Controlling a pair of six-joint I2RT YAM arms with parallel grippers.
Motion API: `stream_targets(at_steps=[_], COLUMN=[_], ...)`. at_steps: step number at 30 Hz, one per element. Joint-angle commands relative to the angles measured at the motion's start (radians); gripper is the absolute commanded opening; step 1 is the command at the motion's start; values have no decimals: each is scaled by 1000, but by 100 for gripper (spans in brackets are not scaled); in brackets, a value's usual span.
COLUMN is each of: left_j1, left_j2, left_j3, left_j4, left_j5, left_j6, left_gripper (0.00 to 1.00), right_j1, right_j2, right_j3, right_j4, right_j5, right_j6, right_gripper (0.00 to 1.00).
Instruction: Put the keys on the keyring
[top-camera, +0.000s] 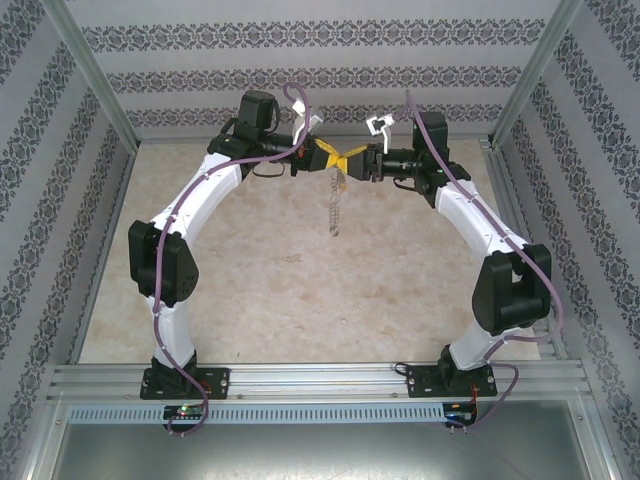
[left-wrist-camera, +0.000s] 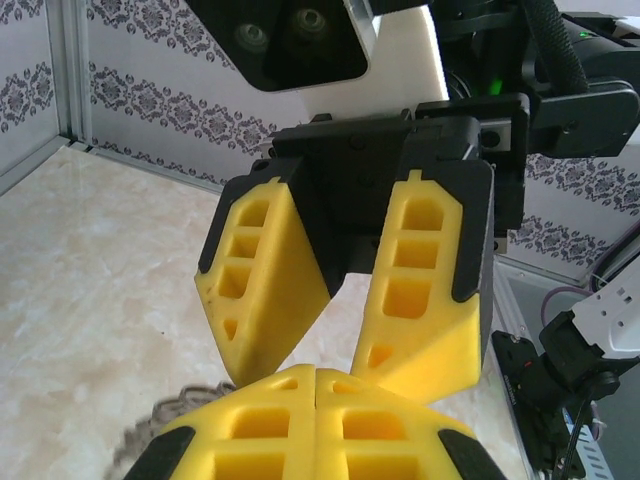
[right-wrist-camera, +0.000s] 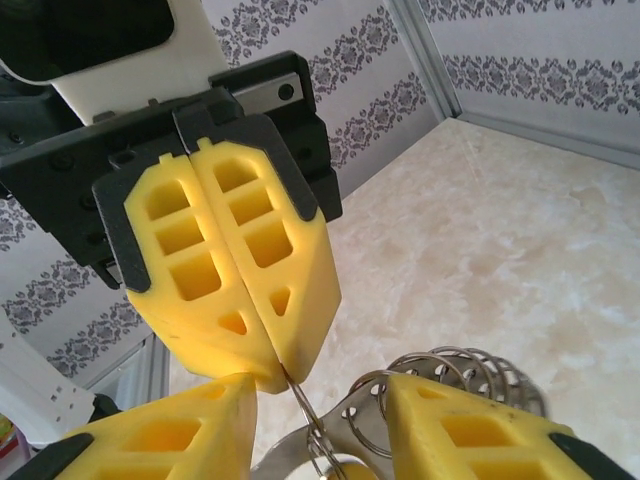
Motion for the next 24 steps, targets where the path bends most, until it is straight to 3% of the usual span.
stream_targets(at_steps=[1,7,15,21,24], left_j1=[-2,-1,1,37,44], left_j2=[-56,-59,-67,-43,3], left_j3=[-7,-13,-3,103,213], left_j4=[52,57,8,-213,-400], left_j5=[34,37,-24,-32,-23], left_j6=[-5,-10,5,120,209], left_gripper=[0,0,2,38,46], right_j1=[10,10,-1,-11,-14], right_j2=[10,8,-2,10,46], right_j3=[20,9,47,181,299], right_j4=[28,28,-78,-413,-615], right_j5=[-21,-31,-25,71,111], right_j6=[10,7,-68,-323,-474], right_gripper=[35,0,0,0,0])
